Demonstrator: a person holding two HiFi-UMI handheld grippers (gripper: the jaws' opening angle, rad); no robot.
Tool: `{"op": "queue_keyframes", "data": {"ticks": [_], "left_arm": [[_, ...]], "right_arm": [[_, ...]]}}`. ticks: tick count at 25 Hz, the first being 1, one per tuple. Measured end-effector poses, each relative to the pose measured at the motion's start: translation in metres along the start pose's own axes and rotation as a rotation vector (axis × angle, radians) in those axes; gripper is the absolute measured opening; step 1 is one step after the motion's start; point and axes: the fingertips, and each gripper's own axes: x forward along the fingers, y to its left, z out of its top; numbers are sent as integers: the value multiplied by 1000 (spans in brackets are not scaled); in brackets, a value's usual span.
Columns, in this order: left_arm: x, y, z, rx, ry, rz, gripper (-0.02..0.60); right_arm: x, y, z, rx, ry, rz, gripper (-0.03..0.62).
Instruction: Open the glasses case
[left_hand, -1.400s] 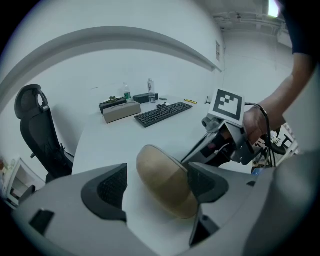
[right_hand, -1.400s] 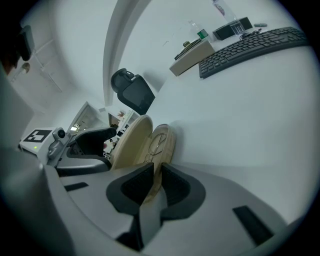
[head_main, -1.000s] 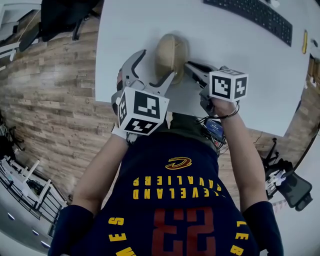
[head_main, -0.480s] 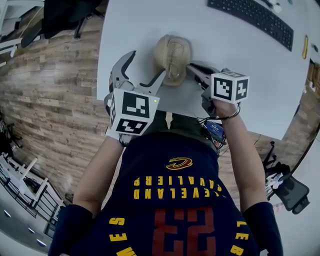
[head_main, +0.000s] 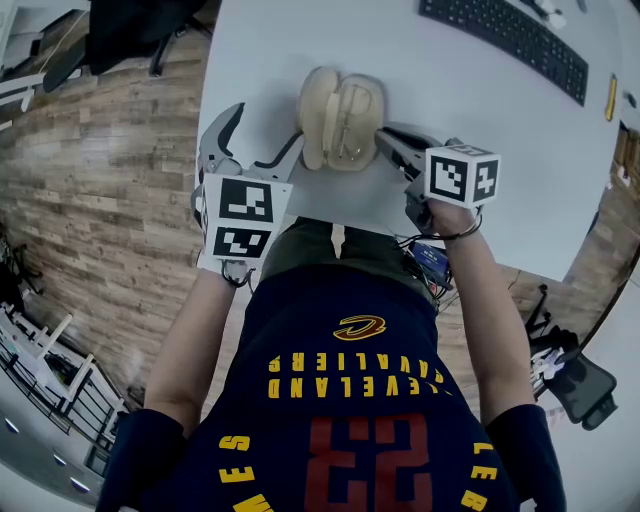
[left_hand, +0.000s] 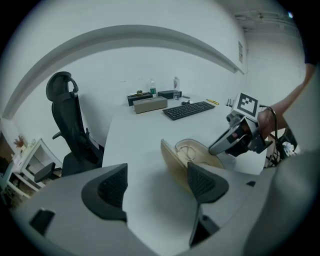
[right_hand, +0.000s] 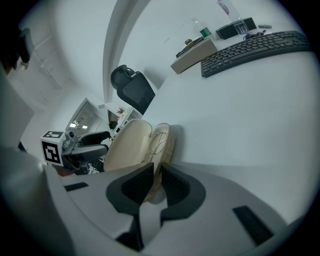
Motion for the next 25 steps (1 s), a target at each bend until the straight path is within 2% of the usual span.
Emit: {"op": "queue_keyframes", "data": {"ticks": [5, 25], "left_arm": [[5, 15, -18, -35, 41, 27, 371], [20, 25, -41, 2, 105, 56, 368]], "right_arm": [[0, 1, 0, 3, 5, 0, 61], [-1, -2, -1, 8, -2, -6, 61]]}}
